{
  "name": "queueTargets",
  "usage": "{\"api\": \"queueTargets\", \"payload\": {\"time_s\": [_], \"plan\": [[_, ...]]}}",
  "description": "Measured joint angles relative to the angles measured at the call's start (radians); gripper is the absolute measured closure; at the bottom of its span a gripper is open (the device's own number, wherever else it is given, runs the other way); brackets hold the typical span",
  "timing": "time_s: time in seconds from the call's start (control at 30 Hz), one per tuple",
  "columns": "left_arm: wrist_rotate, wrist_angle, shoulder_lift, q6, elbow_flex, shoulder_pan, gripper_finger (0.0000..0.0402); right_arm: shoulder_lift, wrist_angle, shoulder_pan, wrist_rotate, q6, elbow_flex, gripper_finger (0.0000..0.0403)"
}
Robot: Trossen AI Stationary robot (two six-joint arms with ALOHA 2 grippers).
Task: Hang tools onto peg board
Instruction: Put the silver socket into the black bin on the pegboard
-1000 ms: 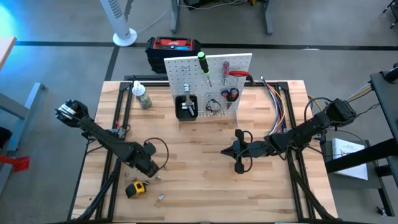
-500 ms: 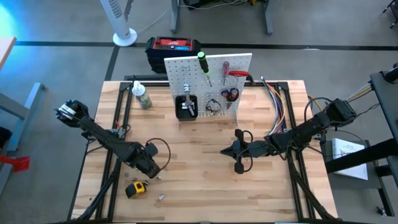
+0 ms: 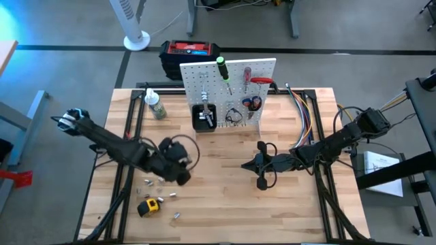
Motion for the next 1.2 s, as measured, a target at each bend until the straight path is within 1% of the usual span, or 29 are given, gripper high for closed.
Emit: {"api": "queueTargets", "payload": {"time_s": [0.17, 0.27, 0.4, 0.57, 0.63, 0.7, 0.77, 0.83, 0.93, 1.0, 1.07, 1.2], "plan": [[-0.099, -0.128, -0.003, 0.125, 0.158, 0.059, 0.0310, 0.000, -0.008, 0.000, 0.000, 0.017, 0.000, 0.0403], [-0.121, -0.146, -0.004, 0.192, 0.214, 0.112, 0.0310, 0.000, -0.008, 0.000, 0.000, 0.018, 0.000, 0.0403], [-0.121, -0.136, -0.004, 0.290, 0.256, 0.192, 0.0310, 0.000, -0.008, 0.000, 0.000, 0.018, -0.001, 0.0403], [-0.117, -0.120, -0.004, 0.388, 0.276, 0.287, 0.0310, 0.000, -0.008, 0.000, 0.000, 0.019, -0.002, 0.0403], [-0.070, -0.105, -0.004, 0.436, 0.276, 0.320, 0.0306, 0.000, 0.000, 0.000, 0.004, 0.019, -0.002, 0.0403], [-0.017, -0.065, -0.004, 0.498, 0.267, 0.349, 0.0287, 0.000, 0.045, 0.000, 0.056, 0.019, -0.002, 0.0403], [0.012, -0.005, -0.003, 0.533, 0.257, 0.379, 0.0254, 0.000, 0.094, -0.001, 0.101, 0.017, -0.002, 0.0403], [0.024, 0.044, -0.003, 0.553, 0.247, 0.405, 0.0219, 0.000, 0.128, -0.003, 0.105, -0.001, 0.000, 0.0403], [0.037, 0.055, -0.003, 0.557, 0.237, 0.428, 0.0172, 0.000, 0.140, -0.002, 0.099, -0.004, 0.017, 0.0403], [0.040, 0.036, -0.003, 0.558, 0.233, 0.428, 0.0146, 0.000, 0.135, -0.002, 0.098, 0.001, 0.020, 0.0401], [0.042, -0.021, -0.008, 0.555, 0.233, 0.421, 0.0126, 0.000, 0.134, -0.005, 0.098, 0.006, 0.026, 0.0396], [0.040, -0.186, -0.045, 0.485, 0.235, 0.368, 0.0108, 0.000, 0.134, -0.022, 0.097, 0.007, 0.040, 0.0374]]}}
